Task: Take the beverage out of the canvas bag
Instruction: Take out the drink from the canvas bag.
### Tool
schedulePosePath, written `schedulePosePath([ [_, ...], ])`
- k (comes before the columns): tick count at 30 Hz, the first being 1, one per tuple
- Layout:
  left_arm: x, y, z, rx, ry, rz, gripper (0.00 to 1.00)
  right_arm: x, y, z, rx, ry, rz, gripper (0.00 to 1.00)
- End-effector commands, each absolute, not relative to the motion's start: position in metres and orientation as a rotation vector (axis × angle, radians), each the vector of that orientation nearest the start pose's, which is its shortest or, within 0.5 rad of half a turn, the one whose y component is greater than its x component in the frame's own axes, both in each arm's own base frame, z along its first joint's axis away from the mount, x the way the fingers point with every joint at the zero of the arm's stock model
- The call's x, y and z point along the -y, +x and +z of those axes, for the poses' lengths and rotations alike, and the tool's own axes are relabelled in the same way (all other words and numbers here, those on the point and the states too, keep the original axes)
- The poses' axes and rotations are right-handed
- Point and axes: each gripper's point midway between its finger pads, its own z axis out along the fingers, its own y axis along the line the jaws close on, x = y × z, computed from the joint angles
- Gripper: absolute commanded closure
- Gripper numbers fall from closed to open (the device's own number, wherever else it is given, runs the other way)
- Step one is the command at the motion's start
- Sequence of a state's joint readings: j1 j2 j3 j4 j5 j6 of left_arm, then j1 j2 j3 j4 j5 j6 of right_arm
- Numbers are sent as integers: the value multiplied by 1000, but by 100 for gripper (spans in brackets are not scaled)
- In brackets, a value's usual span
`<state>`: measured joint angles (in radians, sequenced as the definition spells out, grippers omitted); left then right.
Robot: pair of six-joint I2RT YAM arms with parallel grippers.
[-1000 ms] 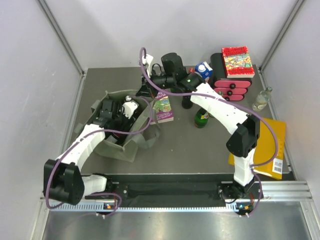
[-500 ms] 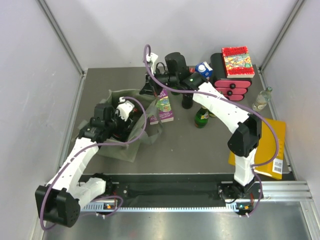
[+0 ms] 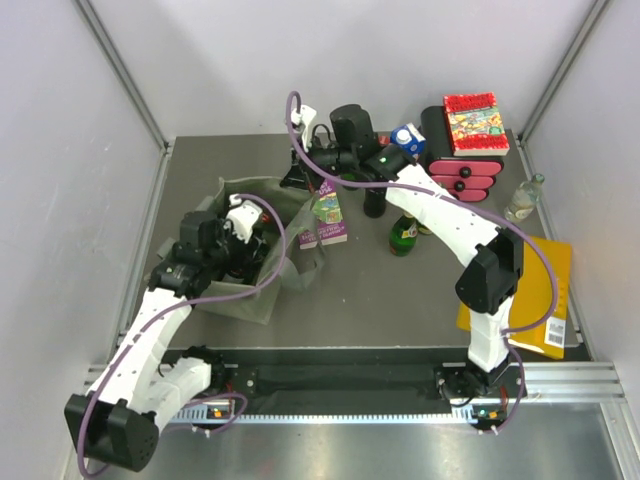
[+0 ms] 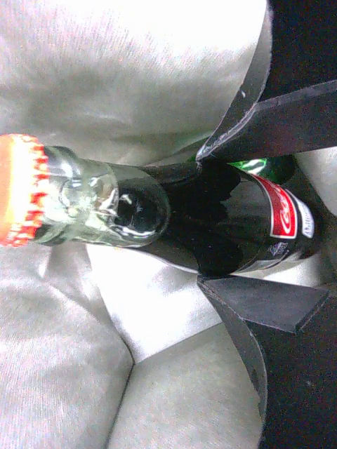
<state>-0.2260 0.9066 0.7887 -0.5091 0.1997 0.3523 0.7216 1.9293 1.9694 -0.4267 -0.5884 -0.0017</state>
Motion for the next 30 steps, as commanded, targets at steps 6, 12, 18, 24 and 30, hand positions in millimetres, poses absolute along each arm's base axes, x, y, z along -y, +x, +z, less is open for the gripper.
schedulePosePath([
  [6, 99, 288, 238, -1779, 599, -211, 100, -421, 332, 340, -1601, -1150, 1073, 72],
  [12, 101, 288, 238, -1767, 587, -223, 100, -418, 307, 364, -1491, -1231, 1143, 55],
  [18, 102, 287, 237, -1762, 594, -233, 100, -410, 281, 389, -1357, -1316, 1189, 45],
  [24, 101, 284, 241, -1745, 586, -230, 100, -403, 259, 409, -1240, -1384, 1233, 40],
  [30, 100, 279, 246, -1724, 580, -232, 100, -412, 220, 388, -1232, -1504, 1389, 49],
])
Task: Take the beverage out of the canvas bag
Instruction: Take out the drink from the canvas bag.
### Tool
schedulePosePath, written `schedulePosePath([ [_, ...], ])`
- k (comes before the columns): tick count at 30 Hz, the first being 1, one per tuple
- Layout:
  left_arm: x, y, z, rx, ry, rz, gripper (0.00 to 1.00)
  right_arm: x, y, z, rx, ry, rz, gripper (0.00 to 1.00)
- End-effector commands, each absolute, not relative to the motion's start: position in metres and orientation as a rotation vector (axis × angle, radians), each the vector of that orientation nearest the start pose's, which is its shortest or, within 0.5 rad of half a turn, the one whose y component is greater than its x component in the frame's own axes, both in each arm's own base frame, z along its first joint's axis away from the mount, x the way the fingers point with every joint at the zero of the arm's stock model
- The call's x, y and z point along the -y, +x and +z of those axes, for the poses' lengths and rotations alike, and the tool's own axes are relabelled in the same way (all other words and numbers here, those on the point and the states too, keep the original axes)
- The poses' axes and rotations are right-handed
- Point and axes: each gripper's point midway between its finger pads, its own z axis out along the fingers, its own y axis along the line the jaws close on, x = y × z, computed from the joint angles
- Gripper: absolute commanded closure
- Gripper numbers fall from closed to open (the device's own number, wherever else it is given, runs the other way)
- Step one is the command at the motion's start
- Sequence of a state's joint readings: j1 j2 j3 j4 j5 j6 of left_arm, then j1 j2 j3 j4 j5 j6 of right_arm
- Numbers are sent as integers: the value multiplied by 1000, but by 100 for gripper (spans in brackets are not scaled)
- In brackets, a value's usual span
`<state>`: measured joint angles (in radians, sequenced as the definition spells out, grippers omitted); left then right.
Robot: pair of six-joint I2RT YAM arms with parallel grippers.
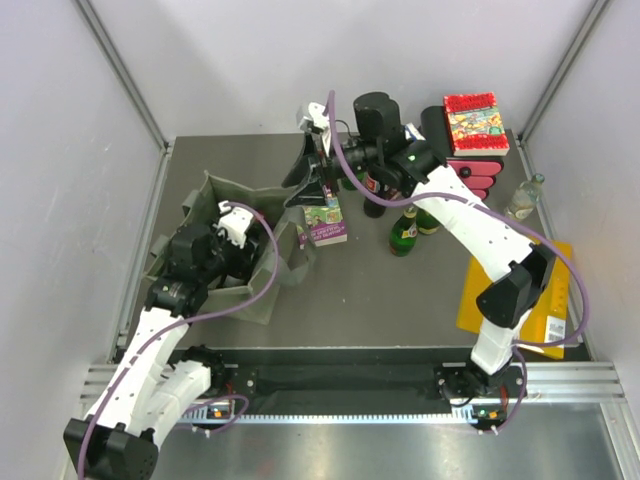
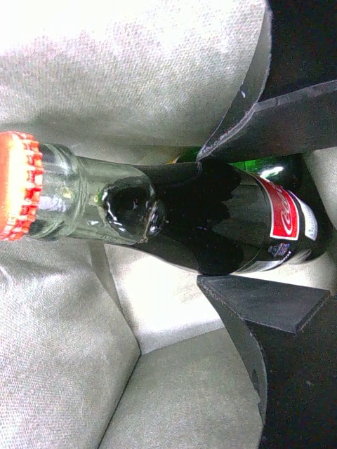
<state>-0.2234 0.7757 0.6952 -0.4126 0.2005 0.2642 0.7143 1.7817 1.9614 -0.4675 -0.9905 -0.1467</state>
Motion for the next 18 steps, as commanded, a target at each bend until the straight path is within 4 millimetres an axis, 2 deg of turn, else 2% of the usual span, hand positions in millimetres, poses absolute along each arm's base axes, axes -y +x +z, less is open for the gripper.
schedulePosePath([
  [1, 99, 278, 249, -1712, 574, -229, 100, -414, 217, 385, -1239, -1517, 1397, 51],
  [5, 100, 276, 251, -1701, 561, -236, 100, -430, 206, 367, -1295, -1535, 1421, 60],
  [8, 100, 275, 253, -1687, 559, -237, 100, -441, 213, 355, -1354, -1512, 1440, 63],
  [13, 99, 272, 255, -1682, 565, -231, 100, -458, 227, 344, -1397, -1483, 1418, 63],
  [14, 98, 271, 256, -1680, 565, -231, 100, -463, 230, 335, -1423, -1487, 1413, 62],
  [18, 99, 269, 260, -1668, 567, -237, 100, -472, 240, 324, -1456, -1471, 1366, 54],
])
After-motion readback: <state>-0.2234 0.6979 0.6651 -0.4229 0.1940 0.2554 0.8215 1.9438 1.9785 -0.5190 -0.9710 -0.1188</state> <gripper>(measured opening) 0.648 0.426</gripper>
